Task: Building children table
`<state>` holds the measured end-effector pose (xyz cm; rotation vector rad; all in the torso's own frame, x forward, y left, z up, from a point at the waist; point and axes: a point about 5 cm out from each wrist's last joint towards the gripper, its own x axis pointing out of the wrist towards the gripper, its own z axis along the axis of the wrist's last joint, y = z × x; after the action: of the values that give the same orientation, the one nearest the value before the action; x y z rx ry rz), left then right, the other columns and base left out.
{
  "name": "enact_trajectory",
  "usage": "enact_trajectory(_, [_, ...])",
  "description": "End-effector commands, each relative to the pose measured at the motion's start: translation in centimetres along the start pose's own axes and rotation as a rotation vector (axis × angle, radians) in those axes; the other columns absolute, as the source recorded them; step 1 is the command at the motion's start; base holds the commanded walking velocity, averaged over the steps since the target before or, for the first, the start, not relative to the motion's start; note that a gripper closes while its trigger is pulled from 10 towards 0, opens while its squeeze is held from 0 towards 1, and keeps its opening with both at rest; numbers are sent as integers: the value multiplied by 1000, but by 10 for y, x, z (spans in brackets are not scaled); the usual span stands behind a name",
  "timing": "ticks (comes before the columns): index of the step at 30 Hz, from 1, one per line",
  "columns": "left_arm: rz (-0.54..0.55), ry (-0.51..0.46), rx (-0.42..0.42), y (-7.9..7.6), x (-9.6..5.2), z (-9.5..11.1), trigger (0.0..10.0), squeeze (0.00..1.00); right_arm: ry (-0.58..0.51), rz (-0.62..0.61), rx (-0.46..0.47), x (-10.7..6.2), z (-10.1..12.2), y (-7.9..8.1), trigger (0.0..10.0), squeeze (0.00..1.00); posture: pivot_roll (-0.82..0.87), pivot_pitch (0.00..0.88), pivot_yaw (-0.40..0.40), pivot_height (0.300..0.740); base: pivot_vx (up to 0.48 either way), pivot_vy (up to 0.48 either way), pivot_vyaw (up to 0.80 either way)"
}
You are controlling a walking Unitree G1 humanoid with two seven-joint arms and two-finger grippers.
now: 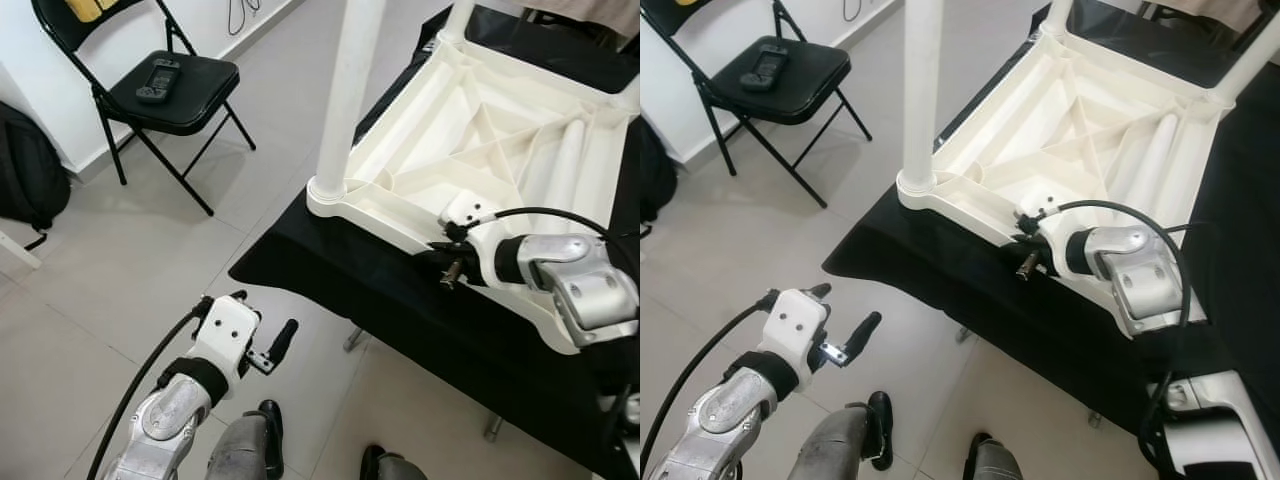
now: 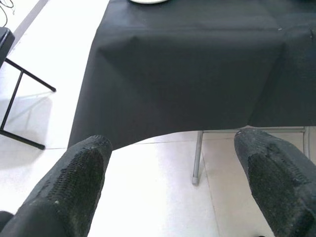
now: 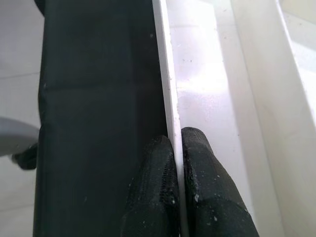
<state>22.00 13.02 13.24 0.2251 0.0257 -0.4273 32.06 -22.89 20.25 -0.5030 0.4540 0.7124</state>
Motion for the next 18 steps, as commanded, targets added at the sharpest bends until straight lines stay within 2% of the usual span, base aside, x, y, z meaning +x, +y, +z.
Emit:
enact_trajectory(1, [-14, 22, 0, -2, -4, -3, 10000, 0, 7, -150, 19, -28, -2, -22, 0, 0, 88, 261, -74, 740, 0, 0, 0])
enact_trajectory(3, [-15, 22, 0, -2, -4, -3, 10000, 0, 15, -146, 21, -32, -5, -22, 0, 0, 86, 262, -72, 740, 0, 0, 0])
enact_trajectory(6, [-18, 23, 0, -2, -4, -3, 10000, 0, 48, -139, 16, -54, -12, -28, 0, 0, 85, 266, -73, 740, 0, 0, 0])
enact_trajectory(7, [-18, 23, 0, -2, -4, -3, 10000, 0, 48, -139, 16, -54, -12, -28, 0, 0, 85, 266, -73, 740, 0, 0, 0])
enact_trajectory(8, [-18, 24, -1, -2, -5, -3, 10000, 0, 67, -137, 9, -62, -15, -30, 0, 0, 83, 268, -74, 740, 0, 0, 0])
enact_trajectory(11, [-18, 26, -2, -2, -5, -3, 10000, 0, 88, -126, 0, -71, -19, -29, 0, 0, 82, 270, -74, 740, 0, 0, 0])
enact_trajectory(15, [-19, 26, -3, -2, -5, -3, 10000, 0, 96, -113, -3, -77, -21, -27, 0, 0, 82, 270, -73, 740, 0, 0, 0])
enact_trajectory(18, [-20, 27, -3, -2, -5, -3, 10000, 0, 105, -83, -16, -76, -23, -22, 0, 0, 78, 269, -70, 740, 0, 0, 0])
